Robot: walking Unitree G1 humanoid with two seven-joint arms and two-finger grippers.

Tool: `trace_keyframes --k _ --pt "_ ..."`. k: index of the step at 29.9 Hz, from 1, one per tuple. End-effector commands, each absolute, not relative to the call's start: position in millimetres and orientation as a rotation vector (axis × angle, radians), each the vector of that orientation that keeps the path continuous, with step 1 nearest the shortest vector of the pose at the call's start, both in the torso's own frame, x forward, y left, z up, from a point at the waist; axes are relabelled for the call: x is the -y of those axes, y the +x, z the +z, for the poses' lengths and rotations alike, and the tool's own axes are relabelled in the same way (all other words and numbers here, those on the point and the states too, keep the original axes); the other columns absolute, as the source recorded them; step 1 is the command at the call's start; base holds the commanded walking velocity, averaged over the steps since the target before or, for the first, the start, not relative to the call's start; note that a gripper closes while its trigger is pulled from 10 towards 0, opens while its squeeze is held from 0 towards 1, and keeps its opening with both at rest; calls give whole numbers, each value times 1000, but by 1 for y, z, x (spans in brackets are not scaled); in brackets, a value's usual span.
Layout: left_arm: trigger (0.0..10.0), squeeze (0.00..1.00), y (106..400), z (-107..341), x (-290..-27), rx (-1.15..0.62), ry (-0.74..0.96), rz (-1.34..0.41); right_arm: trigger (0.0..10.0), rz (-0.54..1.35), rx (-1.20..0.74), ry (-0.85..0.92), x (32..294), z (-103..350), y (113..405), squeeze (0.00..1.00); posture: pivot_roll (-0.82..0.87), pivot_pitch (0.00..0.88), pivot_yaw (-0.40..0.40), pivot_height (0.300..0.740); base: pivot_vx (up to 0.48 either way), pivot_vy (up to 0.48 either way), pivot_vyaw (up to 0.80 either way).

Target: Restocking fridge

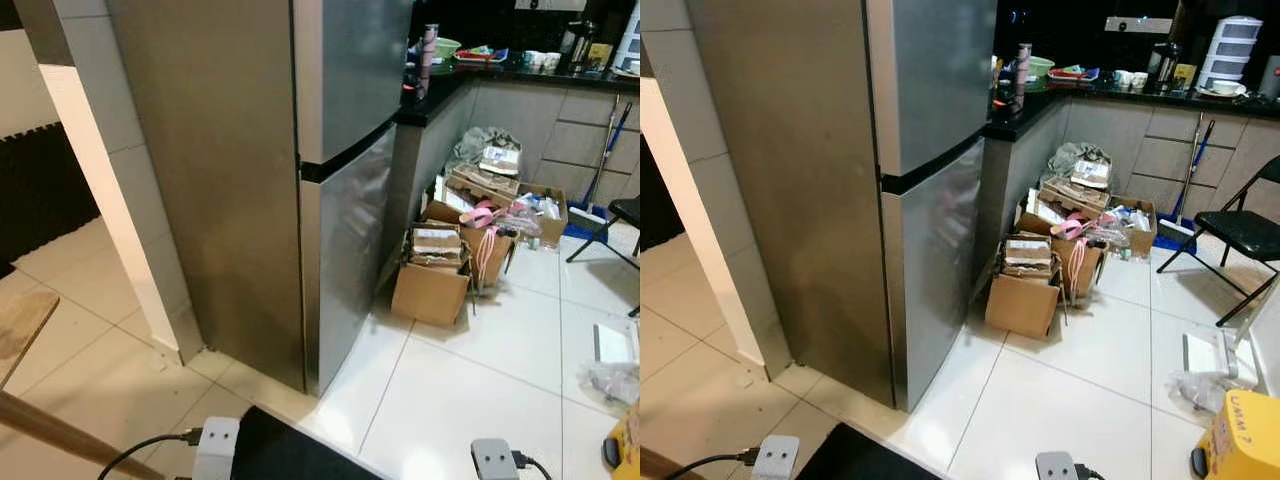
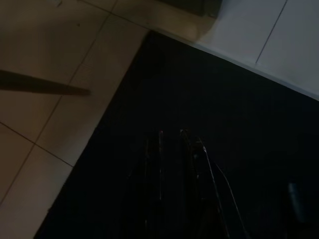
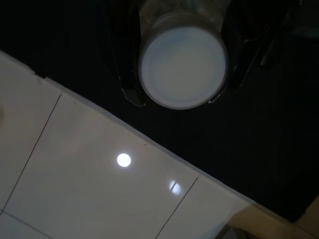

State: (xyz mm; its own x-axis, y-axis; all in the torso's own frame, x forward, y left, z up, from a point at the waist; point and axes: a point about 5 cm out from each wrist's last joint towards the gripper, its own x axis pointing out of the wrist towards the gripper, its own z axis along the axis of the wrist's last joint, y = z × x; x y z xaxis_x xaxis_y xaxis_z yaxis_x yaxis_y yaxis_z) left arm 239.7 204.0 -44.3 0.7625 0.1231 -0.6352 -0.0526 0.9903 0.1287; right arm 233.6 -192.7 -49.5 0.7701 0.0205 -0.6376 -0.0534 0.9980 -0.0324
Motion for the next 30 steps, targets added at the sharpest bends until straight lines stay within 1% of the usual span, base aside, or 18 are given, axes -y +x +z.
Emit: trace_keyframes --k 1,4,9,13,15,17,25,30 --pt "10000 0 236 -48 -199 -703 93 95 10000 58 -696 -68 193 -48 236 0 2 70 -87 740 0 0 0" --pt "10000 0 234 -48 -201 -695 92 105 10000 73 -696 -80 191 -46 241 0 6 60 -98 740 0 0 0" --pt "10000 0 229 -50 -205 -704 92 113 10000 73 -691 -73 189 -45 242 0 0 55 -95 740 0 0 0" --pt "10000 0 231 -49 -204 -693 86 101 10000 65 -690 -67 189 -45 242 0 1 78 -76 740 0 0 0" --pt "10000 0 233 -48 -203 -695 100 77 10000 50 -693 -49 188 -47 239 0 -7 90 -39 740 0 0 0" --pt "10000 0 235 -47 -202 -697 109 60 10000 37 -695 -35 187 -50 234 0 -16 88 -24 740 0 0 0" --pt "10000 0 238 -46 -200 -703 109 51 10000 0 -698 -18 190 -55 225 0 -26 79 -2 740 0 0 0" --pt "10000 0 242 -44 -199 -699 111 33 10000 -17 -689 -18 195 -52 229 0 -38 81 10 740 0 0 0"
